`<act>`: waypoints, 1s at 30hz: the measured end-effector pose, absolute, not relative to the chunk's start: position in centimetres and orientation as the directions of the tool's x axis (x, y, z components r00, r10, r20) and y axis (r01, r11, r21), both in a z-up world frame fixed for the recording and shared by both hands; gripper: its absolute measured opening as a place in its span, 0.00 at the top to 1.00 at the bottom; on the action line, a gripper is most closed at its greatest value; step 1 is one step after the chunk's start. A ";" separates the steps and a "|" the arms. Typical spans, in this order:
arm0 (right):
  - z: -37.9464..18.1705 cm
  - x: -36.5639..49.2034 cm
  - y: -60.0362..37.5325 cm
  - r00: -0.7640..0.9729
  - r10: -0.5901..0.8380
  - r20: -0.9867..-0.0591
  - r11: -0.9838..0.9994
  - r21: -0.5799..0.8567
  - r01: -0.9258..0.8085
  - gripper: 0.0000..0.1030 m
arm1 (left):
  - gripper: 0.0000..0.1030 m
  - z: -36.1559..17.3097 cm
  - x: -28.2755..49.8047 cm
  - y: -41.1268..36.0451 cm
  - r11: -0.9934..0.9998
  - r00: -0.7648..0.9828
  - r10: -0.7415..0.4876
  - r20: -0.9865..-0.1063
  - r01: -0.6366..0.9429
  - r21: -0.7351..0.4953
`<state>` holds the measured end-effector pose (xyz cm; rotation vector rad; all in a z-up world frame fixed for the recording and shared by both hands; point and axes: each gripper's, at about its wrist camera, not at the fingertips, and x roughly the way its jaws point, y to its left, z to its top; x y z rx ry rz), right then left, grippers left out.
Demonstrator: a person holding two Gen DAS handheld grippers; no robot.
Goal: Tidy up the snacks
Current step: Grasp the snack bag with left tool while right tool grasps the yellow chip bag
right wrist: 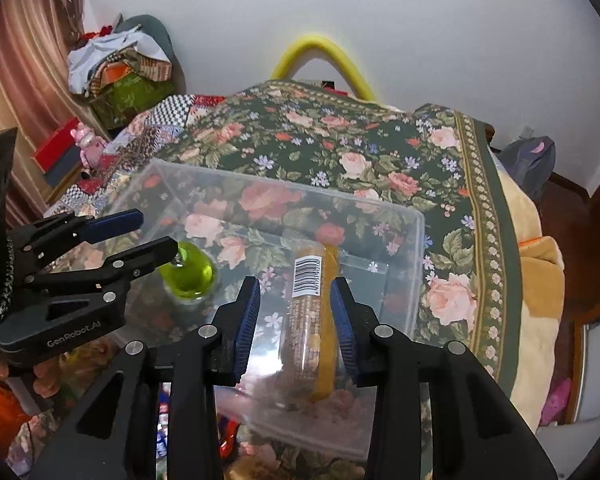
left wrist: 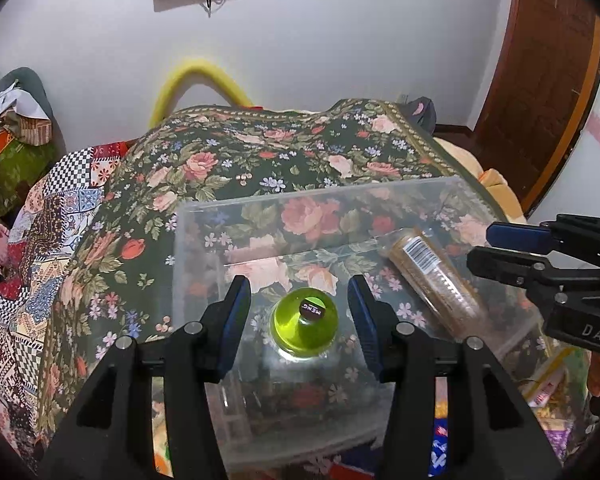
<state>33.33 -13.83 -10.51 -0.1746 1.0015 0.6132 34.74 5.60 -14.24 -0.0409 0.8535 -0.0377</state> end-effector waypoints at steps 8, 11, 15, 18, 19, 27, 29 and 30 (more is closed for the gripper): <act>-6.4 30.1 -15.5 0.491 0.426 -0.760 0.827 0.107 -0.552 0.58 | 0.46 -9.5 30.2 7.3 0.997 0.728 -0.056 -0.683 0.007 -0.074; -5.0 29.0 -16.5 0.523 0.438 -0.731 0.831 0.108 -0.545 0.54 | 0.43 -7.7 28.1 8.5 0.997 0.750 -0.054 -0.659 0.000 -0.081; -3.9 27.3 -17.6 0.560 0.433 -0.706 0.840 0.091 -0.535 0.50 | 0.38 -6.2 25.3 10.0 0.997 0.764 -0.034 -0.644 -0.014 -0.069; -3.8 26.2 -18.5 0.578 0.421 -0.699 0.848 0.078 -0.524 0.45 | 0.30 -6.2 23.5 11.2 0.998 0.766 -0.008 -0.643 -0.033 -0.052; -3.9 25.9 -18.7 0.581 0.417 -0.699 0.851 0.075 -0.520 0.43 | 0.30 -6.3 22.9 11.5 0.998 0.763 0.000 -0.646 -0.037 -0.043; -6.6 23.8 -20.3 0.563 0.391 -0.728 0.870 0.091 -0.485 0.39 | 0.28 -11.3 20.0 13.2 0.996 0.675 -0.022 -0.738 -0.052 -0.077; -7.7 23.2 -20.6 0.551 0.381 -0.743 0.874 0.095 -0.476 0.39 | 0.28 -12.7 19.7 13.3 0.993 0.650 -0.049 -0.758 -0.049 -0.107; -8.1 23.0 -20.8 0.544 0.379 -0.749 0.876 0.100 -0.472 0.39 | 0.28 -13.4 19.6 13.3 0.992 0.639 -0.055 -0.767 -0.050 -0.113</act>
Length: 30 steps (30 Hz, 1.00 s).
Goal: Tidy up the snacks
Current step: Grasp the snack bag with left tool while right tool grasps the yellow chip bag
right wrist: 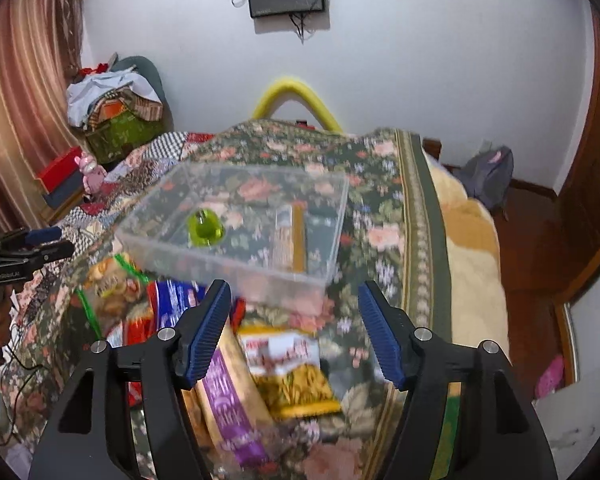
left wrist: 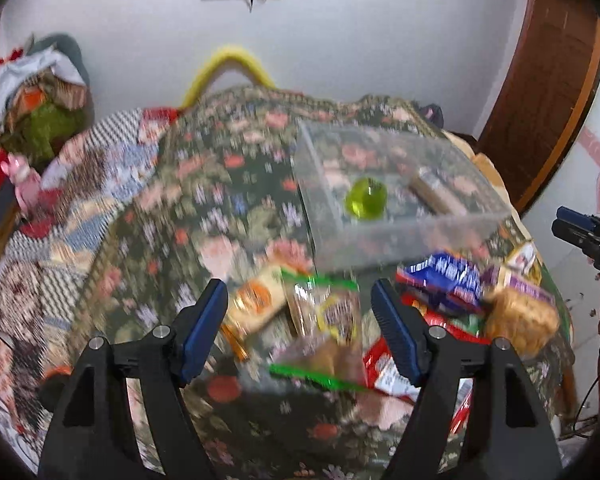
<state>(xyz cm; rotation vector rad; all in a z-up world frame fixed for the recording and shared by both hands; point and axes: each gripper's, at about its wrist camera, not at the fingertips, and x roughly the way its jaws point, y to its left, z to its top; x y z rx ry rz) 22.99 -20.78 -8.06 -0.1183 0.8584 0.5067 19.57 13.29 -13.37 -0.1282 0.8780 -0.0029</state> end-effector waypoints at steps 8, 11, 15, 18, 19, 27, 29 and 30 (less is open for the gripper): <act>-11.7 22.5 -22.1 0.472 0.367 -0.802 0.886 0.146 -0.441 0.38 | 0.28 -17.6 20.3 12.3 0.986 0.568 -0.110 -0.816 -0.042 -0.162; -12.9 22.8 -22.1 0.440 0.363 -0.822 0.885 0.156 -0.439 0.38 | 0.28 -18.7 20.9 11.8 0.988 0.542 -0.112 -0.833 -0.032 -0.153; -14.0 23.0 -21.7 0.415 0.358 -0.836 0.881 0.155 -0.447 0.38 | 0.28 -20.2 21.7 11.3 0.990 0.515 -0.105 -0.851 -0.026 -0.139; -14.5 23.0 -21.6 0.402 0.380 -0.833 0.874 0.182 -0.449 0.38 | 0.28 -21.5 22.4 11.2 0.990 0.487 -0.108 -0.867 -0.030 -0.140; -14.6 23.0 -21.6 0.397 0.390 -0.831 0.872 0.195 -0.448 0.38 | 0.28 -21.8 22.5 11.2 0.989 0.480 -0.113 -0.870 -0.032 -0.146; -14.7 22.5 -21.1 0.387 0.428 -0.817 0.858 0.233 -0.458 0.65 | 0.33 -22.0 22.2 10.8 0.989 0.523 -0.107 -0.846 -0.028 -0.142; -14.4 22.3 -20.9 0.413 0.403 -0.817 0.867 0.195 -0.459 0.73 | 0.35 -21.6 21.7 10.8 0.989 0.536 -0.106 -0.837 -0.029 -0.143; -14.4 22.3 -21.0 0.418 0.402 -0.815 0.868 0.192 -0.459 0.74 | 0.37 -21.4 21.6 10.8 0.989 0.542 -0.107 -0.834 -0.027 -0.144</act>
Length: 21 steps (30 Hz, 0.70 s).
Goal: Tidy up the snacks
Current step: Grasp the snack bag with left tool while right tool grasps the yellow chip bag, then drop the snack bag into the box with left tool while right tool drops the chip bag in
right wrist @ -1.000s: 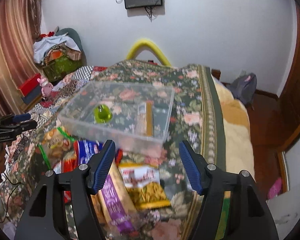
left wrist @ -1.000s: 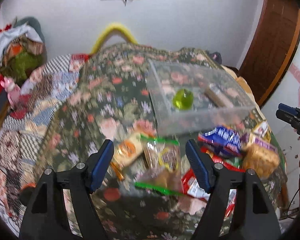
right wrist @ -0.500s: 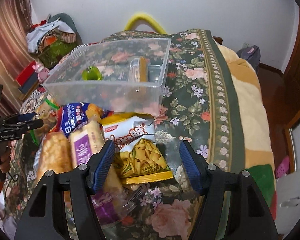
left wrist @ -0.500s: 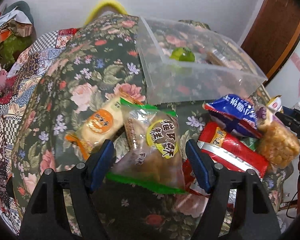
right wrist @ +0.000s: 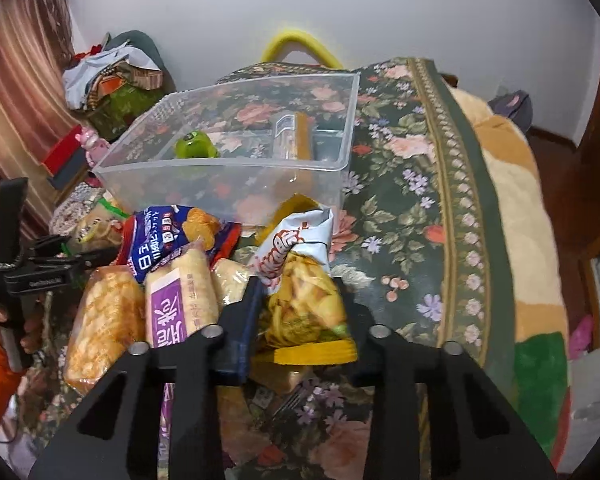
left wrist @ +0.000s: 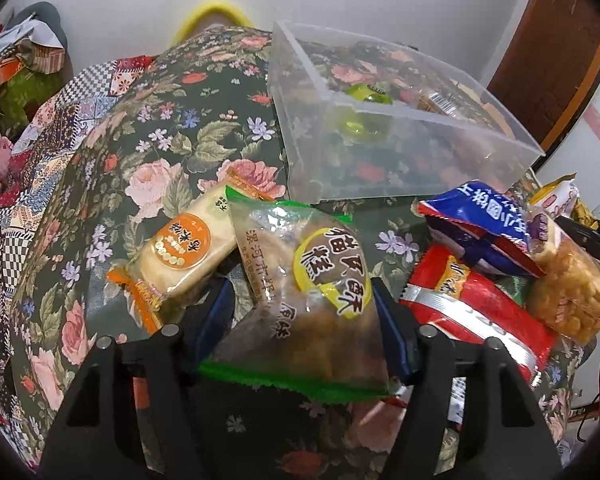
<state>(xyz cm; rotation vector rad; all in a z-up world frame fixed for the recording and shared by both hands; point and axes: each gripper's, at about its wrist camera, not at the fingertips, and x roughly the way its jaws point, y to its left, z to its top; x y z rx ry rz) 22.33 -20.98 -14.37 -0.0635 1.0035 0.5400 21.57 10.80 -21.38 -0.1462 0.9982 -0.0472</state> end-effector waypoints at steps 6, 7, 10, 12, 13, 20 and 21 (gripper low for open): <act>-13.4 21.7 -21.3 0.440 0.425 -0.791 0.862 0.205 -0.464 0.78 | 0.53 -19.4 20.1 10.3 0.992 0.592 -0.098 -0.800 -0.005 -0.125; -13.2 21.7 -21.2 0.443 0.427 -0.788 0.861 0.204 -0.466 0.79 | 0.55 -18.9 19.7 10.2 0.993 0.599 -0.094 -0.795 -0.003 -0.120; -12.5 21.4 -21.2 0.455 0.437 -0.776 0.858 0.207 -0.470 0.79 | 0.57 -17.9 19.1 10.0 0.994 0.611 -0.084 -0.787 -0.002 -0.108; -12.0 21.5 -21.2 0.464 0.441 -0.768 0.858 0.210 -0.468 0.79 | 0.58 -17.4 18.8 10.0 0.994 0.624 -0.083 -0.777 0.000 -0.106; -11.8 21.4 -21.3 0.468 0.445 -0.764 0.858 0.214 -0.467 0.80 | 0.58 -17.1 18.6 10.0 0.994 0.633 -0.082 -0.770 0.001 -0.106; -9.7 21.3 -21.6 0.516 0.463 -0.721 0.858 0.216 -0.467 0.80 | 0.58 -13.9 17.6 10.5 0.993 0.693 -0.070 -0.718 -0.016 -0.113; -9.4 21.3 -21.5 0.520 0.467 -0.715 0.856 0.218 -0.469 0.80 | 0.58 -13.3 17.7 10.6 0.993 0.702 -0.069 -0.708 -0.017 -0.114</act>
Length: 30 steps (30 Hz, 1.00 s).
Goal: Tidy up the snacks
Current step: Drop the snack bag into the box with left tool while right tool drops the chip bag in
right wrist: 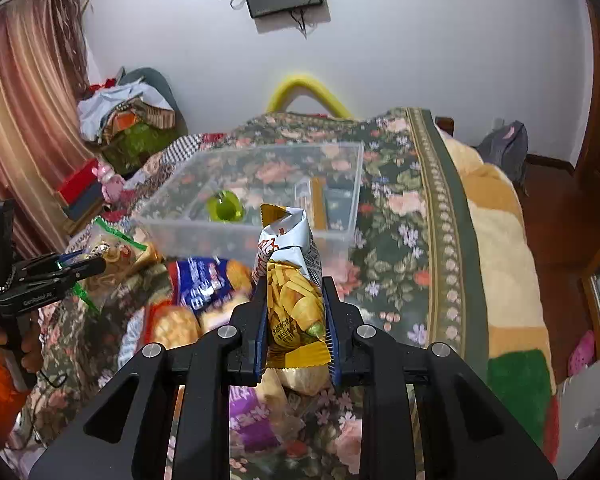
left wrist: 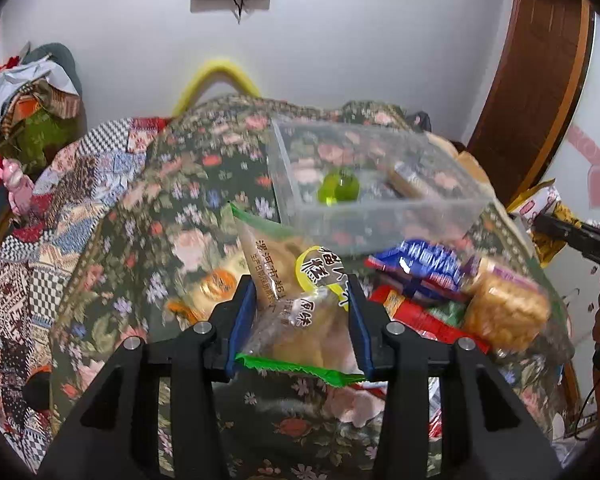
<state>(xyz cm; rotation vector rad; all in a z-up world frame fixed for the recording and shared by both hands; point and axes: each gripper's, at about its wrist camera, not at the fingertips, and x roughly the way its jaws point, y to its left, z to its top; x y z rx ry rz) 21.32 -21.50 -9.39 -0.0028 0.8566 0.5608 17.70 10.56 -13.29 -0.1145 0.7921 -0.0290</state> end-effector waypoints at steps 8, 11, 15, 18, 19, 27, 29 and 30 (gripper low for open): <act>-7.7 22.2 -20.5 0.558 0.482 -0.675 0.851 0.209 -0.482 0.80 | 0.58 -9.5 19.0 10.2 0.993 0.762 -0.079 -0.642 0.001 -0.120; -7.2 22.6 -19.9 0.568 0.488 -0.663 0.848 0.206 -0.488 0.80 | 0.58 -8.6 20.1 9.7 0.992 0.778 -0.085 -0.622 0.010 -0.124; -6.5 23.4 -19.0 0.585 0.493 -0.644 0.845 0.195 -0.497 0.80 | 0.58 -7.8 21.6 9.1 0.993 0.795 -0.086 -0.601 0.021 -0.114; -6.3 24.2 -18.4 0.593 0.499 -0.632 0.843 0.196 -0.501 0.80 | 0.58 -7.4 22.8 8.8 0.992 0.802 -0.093 -0.590 0.027 -0.120; -6.2 24.5 -18.2 0.593 0.503 -0.629 0.842 0.199 -0.502 0.80 | 0.58 -7.4 23.1 8.7 0.993 0.803 -0.093 -0.588 0.027 -0.119; -6.7 27.0 -15.3 0.564 0.508 -0.651 0.826 0.183 -0.533 0.80 | 0.58 -8.5 27.4 8.6 0.993 0.795 -0.066 -0.603 -0.004 -0.114; -7.2 27.7 -14.6 0.545 0.510 -0.666 0.820 0.184 -0.543 0.80 | 0.58 -9.3 28.4 8.5 0.994 0.785 -0.057 -0.617 -0.012 -0.108; -7.5 28.1 -14.2 0.528 0.511 -0.679 0.814 0.184 -0.551 0.80 | 0.58 -9.7 29.1 8.5 0.995 0.777 -0.053 -0.627 -0.015 -0.103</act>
